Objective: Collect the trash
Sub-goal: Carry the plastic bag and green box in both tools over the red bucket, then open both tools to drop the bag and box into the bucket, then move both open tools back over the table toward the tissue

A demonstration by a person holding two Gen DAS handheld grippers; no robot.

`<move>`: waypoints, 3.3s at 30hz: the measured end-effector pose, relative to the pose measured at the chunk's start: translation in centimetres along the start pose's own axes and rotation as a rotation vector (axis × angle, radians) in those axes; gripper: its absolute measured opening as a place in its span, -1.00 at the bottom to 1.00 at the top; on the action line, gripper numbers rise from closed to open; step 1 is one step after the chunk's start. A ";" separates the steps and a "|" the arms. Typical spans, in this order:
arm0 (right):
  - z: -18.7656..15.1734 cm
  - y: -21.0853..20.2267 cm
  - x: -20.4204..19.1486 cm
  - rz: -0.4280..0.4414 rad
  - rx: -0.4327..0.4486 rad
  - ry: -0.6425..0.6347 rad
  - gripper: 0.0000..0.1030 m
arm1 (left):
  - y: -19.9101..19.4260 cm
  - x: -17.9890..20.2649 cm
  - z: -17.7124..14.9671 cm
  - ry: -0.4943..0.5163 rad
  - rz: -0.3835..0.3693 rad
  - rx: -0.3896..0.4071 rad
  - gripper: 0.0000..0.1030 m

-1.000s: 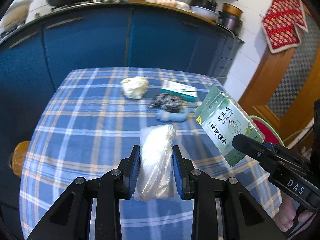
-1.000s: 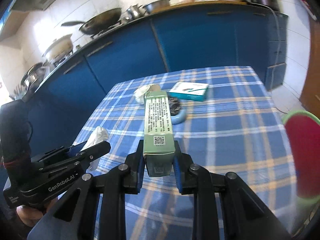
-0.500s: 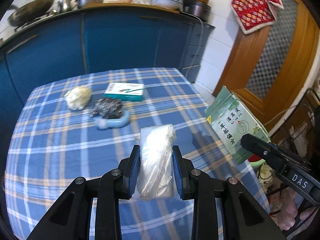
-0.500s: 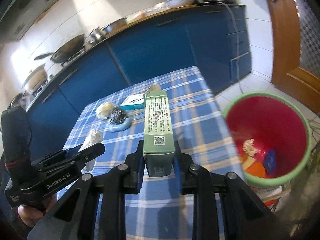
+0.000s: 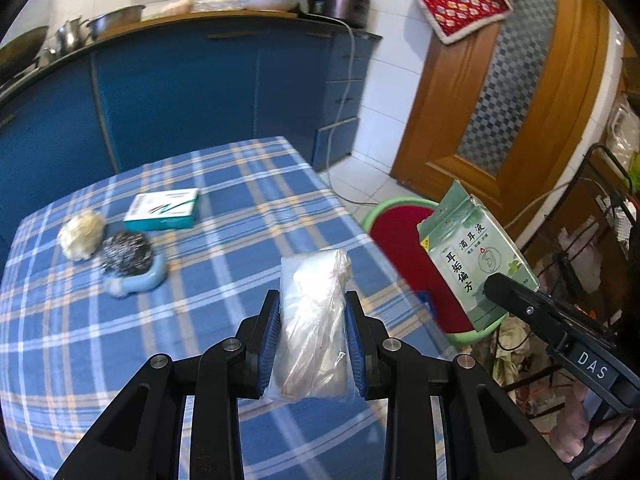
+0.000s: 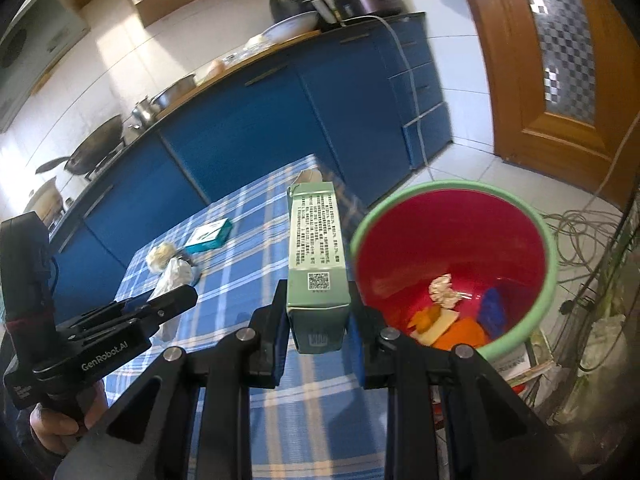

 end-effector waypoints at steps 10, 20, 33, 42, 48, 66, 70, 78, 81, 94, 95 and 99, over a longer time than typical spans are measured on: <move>-0.4 -0.3 4.2 -0.056 0.007 0.073 -0.45 | 2.7 4.3 0.5 0.073 -0.046 -0.035 -0.39; -0.7 -0.2 6.9 -0.099 0.013 0.118 -0.44 | 5.7 7.6 0.2 0.127 -0.079 -0.076 -0.39; -2.0 1.2 11.6 -0.173 -0.020 0.189 -0.44 | 8.6 9.9 -0.6 0.157 -0.083 -0.121 -0.39; -3.0 2.1 13.3 -0.164 -0.043 0.239 -0.33 | 9.7 10.7 -0.8 0.175 -0.085 -0.135 -0.39; -2.6 1.3 13.1 -0.161 -0.013 0.241 -0.23 | 10.0 11.4 -0.9 0.189 -0.086 -0.141 -0.39; -2.2 -0.7 13.3 -0.179 0.038 0.262 -0.21 | 9.8 12.0 -0.7 0.205 -0.093 -0.129 -0.01; -2.1 -1.1 13.2 -0.182 0.045 0.259 -0.21 | 9.2 11.6 -0.5 0.197 -0.095 -0.116 -0.01; -1.6 -1.5 11.5 -0.175 0.051 0.234 -0.12 | 7.3 9.6 -0.1 0.165 -0.088 -0.082 0.00; -1.4 -1.6 10.4 -0.164 0.053 0.215 -0.06 | 6.4 8.4 0.1 0.146 -0.078 -0.064 -0.01; -0.8 -1.0 6.0 -0.110 0.041 0.152 0.28 | 3.0 2.2 1.0 0.052 -0.004 -0.001 0.00; -0.7 -0.8 5.7 -0.107 0.039 0.148 0.32 | 2.8 1.6 1.1 0.042 0.005 0.004 0.00; -0.7 -0.1 4.5 -0.093 0.025 0.141 0.41 | 1.9 -1.4 1.5 0.003 0.044 0.024 0.00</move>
Point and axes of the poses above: each gripper's, at about its wrist camera, not at the fingertips, and y roughly the way its jaws point, x to its right, z to its top, the point moved 6 cm from there along y, roughly the way its jaws point, and after that the axes turned 8 degrees about -y, right-handed, at the moved point
